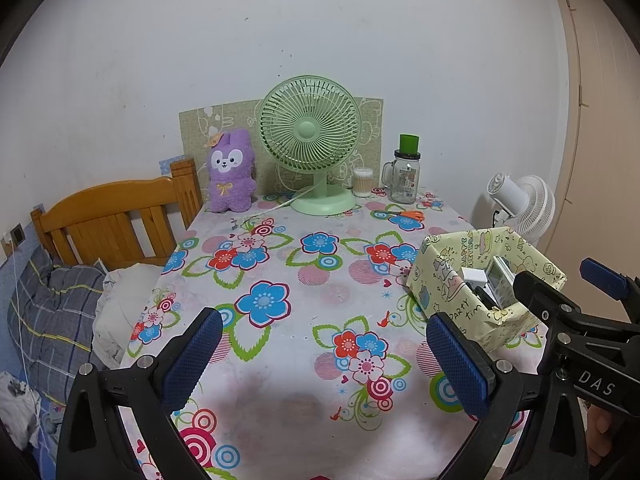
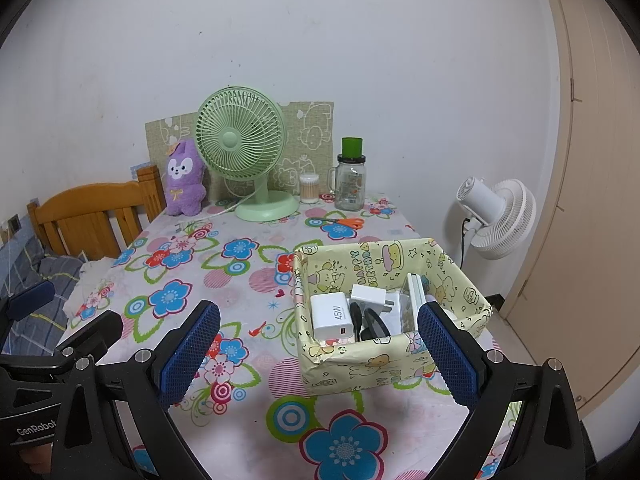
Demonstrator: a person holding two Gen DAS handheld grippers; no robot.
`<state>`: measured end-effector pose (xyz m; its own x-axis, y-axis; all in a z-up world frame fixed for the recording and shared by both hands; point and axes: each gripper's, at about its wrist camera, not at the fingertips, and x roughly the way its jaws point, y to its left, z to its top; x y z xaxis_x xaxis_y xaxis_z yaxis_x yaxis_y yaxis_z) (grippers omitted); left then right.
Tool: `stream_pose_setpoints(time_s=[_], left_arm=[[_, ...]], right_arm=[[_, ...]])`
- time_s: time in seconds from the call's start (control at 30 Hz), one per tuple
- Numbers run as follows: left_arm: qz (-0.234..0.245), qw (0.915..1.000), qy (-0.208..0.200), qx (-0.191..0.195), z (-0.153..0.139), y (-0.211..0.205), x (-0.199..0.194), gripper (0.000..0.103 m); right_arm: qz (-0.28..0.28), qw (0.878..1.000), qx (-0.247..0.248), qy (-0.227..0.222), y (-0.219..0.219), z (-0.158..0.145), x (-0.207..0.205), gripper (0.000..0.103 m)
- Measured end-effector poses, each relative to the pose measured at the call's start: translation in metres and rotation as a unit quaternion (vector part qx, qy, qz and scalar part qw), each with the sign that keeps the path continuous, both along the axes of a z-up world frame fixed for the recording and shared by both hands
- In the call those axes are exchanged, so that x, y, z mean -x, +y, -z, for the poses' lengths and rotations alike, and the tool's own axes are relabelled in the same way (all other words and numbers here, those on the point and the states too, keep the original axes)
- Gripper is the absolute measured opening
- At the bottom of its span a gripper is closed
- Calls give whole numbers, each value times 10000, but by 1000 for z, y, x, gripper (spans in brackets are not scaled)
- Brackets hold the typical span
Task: Organize rigid objects
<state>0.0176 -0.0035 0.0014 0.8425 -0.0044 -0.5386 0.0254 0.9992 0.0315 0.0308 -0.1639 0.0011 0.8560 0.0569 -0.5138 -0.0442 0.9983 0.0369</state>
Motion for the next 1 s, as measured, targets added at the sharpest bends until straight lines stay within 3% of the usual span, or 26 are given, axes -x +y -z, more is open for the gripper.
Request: stream_pose_setpoints(time_s=[1.0], left_arm=[[-1, 10000, -3, 8, 0, 0, 0, 103]], right_arm=[[1, 10000, 5, -19, -3, -2, -1, 100]])
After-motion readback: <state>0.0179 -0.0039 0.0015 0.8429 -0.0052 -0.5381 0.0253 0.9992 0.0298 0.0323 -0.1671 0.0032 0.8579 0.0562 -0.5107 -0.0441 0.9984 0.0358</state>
